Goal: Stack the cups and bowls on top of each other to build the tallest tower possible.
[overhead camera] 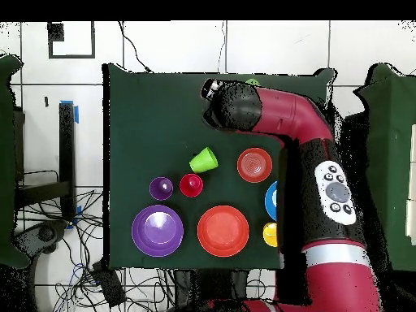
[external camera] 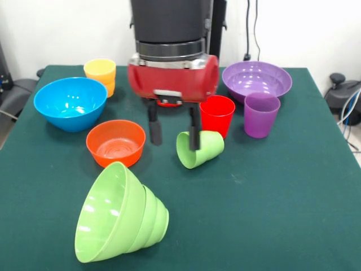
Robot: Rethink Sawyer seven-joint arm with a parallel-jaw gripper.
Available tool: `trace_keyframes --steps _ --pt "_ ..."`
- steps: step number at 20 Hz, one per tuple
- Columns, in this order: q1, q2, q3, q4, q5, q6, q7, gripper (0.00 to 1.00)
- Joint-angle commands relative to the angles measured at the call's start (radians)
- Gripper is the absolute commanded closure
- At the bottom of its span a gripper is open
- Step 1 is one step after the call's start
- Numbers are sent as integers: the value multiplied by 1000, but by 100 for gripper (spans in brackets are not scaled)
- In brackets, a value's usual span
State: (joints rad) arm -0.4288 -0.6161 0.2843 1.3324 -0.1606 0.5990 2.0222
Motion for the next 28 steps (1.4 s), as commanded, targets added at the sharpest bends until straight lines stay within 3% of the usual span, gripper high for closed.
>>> trace_keyframes --steps 1,10,15,18,23,28 --pt "22 37 51 34 -28 -35 -9 0" --pt "-22 8 140 107 -55 -54 -123 0" --pt "-108 -42 183 166 -75 -34 -202 0" --pt "-136 -27 200 149 -99 -41 -218 0" --pt "-145 20 227 97 -113 38 -231 0" --pt "-143 51 238 64 -172 15 -239 0"
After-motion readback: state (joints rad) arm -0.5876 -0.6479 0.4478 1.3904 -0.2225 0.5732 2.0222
